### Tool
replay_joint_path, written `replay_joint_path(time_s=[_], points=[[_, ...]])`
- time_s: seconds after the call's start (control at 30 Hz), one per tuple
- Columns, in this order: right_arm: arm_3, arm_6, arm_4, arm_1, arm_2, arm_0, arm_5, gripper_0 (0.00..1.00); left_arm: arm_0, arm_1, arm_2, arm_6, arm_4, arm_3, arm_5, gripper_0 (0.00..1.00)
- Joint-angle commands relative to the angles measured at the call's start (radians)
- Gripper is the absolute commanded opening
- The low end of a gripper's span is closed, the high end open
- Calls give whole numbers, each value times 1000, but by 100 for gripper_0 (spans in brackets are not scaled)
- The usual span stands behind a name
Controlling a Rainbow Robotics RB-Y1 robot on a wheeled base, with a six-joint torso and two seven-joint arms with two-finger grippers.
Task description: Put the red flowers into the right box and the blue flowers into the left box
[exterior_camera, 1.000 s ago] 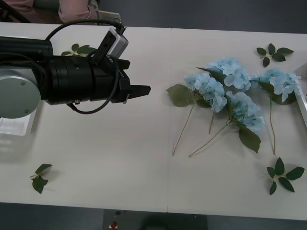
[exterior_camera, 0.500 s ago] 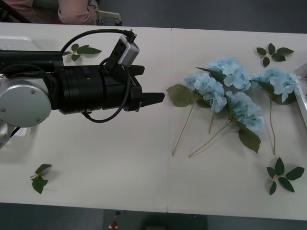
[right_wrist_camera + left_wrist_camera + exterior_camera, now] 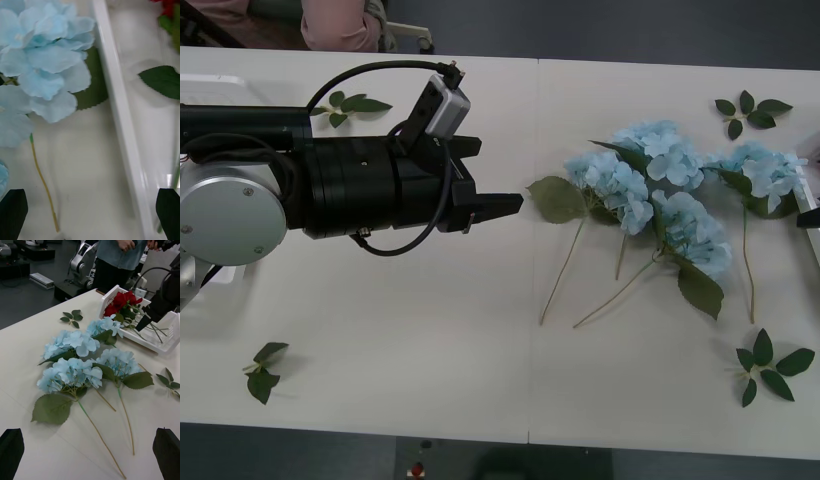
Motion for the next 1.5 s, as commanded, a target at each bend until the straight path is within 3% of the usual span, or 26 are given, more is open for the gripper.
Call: replay_joint_path(time_s=[0.03,0.2,0.5,1.4,1.5], points=[[-38,-33,21,46,27,-18,-52,100,-7,24,8,-35,5,-20,-9,100],[-38,-39,58,104,90,-27,-110,100,-7,24,8,-35,5,-20,-9,100],[-38,-54,198,191,104,-50,-135,100,-7,24,8,-35,5,-20,-9,100],[37,-77,224,239,153,-50,-248,100,-7,24,8,-35,5,-20,-9,100],[42,-77,224,239,156,-50,-248,67,-7,24,8,-35,5,-20,-9,100]])
